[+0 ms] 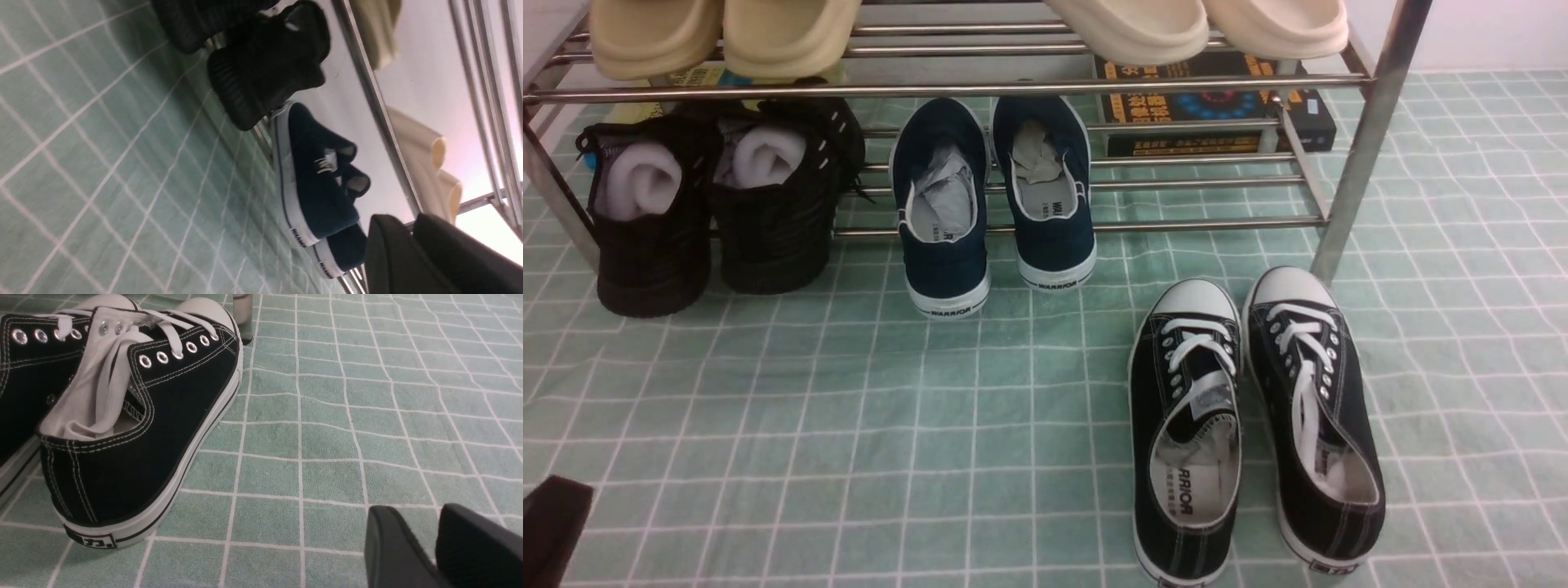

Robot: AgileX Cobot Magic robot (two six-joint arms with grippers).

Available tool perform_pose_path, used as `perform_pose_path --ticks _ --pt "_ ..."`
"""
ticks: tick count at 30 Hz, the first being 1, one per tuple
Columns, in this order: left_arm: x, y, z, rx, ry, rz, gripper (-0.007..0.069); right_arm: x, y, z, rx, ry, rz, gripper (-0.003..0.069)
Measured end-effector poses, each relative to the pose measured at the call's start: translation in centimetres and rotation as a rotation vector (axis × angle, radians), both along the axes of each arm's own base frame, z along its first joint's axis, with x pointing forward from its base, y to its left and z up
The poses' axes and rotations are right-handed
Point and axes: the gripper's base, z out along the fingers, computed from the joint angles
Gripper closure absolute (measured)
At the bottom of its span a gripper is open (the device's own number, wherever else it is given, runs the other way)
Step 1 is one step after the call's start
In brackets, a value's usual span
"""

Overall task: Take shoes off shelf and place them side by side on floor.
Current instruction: 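Grasp the leftmost shoe on the bottom shelf of the shoe rack with the left gripper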

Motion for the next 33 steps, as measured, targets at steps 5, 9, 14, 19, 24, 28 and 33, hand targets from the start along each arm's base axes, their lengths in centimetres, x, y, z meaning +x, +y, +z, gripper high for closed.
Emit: perform_pose_path --ticks 5,9,14,19,24,28,33 --pt "0.7 -0.5 3.5 0.082 0.137 -0.048 0.0624 0.0 0.0 0.0 0.000 0.000 0.000 0.0452" --pt "4.1 -0.9 6.6 0.291 0.453 -0.136 0.0624 0.0 0.0 0.0 0.000 0.000 0.000 0.0452" --pt "9.6 -0.7 10.7 0.564 0.709 -0.203 0.0624 0.0 0.0 0.0 0.000 0.000 0.000 0.0444" --pt "15.2 0.9 14.3 0.763 0.849 -0.119 0.0624 0.0 0.0 0.0 -0.001 0.000 0.000 0.0439" --pt "20.8 4.9 17.7 0.779 0.942 0.000 0.0617 0.0 0.0 0.0 -0.001 0.000 0.000 0.0433" --pt "23.9 6.8 16.2 0.698 0.986 -0.085 0.0616 0.0 0.0 0.0 -0.001 0.000 0.000 0.0428" --pt "27.4 7.4 12.9 0.596 0.997 -0.151 0.0603 0.0 0.0 0.0 -0.001 0.000 0.000 0.0421"
